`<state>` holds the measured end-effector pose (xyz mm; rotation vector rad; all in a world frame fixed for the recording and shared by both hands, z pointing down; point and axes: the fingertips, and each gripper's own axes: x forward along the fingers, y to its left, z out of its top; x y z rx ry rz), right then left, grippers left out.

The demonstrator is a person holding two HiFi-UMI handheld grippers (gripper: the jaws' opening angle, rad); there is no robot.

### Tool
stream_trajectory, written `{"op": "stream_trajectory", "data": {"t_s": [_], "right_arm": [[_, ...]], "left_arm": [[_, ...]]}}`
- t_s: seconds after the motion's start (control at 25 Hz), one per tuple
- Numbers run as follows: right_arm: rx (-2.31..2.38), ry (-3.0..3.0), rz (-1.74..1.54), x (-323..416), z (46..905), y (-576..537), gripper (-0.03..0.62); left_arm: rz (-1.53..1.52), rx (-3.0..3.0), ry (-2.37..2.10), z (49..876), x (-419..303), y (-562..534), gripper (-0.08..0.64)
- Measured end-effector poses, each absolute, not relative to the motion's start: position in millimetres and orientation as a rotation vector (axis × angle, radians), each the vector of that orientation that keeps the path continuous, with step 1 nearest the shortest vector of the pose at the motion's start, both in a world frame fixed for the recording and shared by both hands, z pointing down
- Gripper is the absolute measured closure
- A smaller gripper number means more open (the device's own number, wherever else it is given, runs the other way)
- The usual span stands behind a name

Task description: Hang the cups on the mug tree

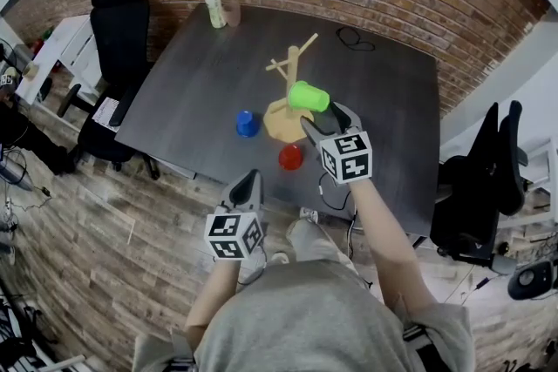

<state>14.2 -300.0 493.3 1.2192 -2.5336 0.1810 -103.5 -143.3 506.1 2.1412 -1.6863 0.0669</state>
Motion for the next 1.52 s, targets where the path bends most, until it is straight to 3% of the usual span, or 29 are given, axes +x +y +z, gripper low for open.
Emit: {"op": "stream_trajectory", "data": {"t_s": [1.52], "right_arm": [[1.043, -2.418, 0.312, -31, 644, -229, 0.277]], "left_arm": [[0.13, 2.048, -1.671, 547, -123, -94, 0.549]]}}
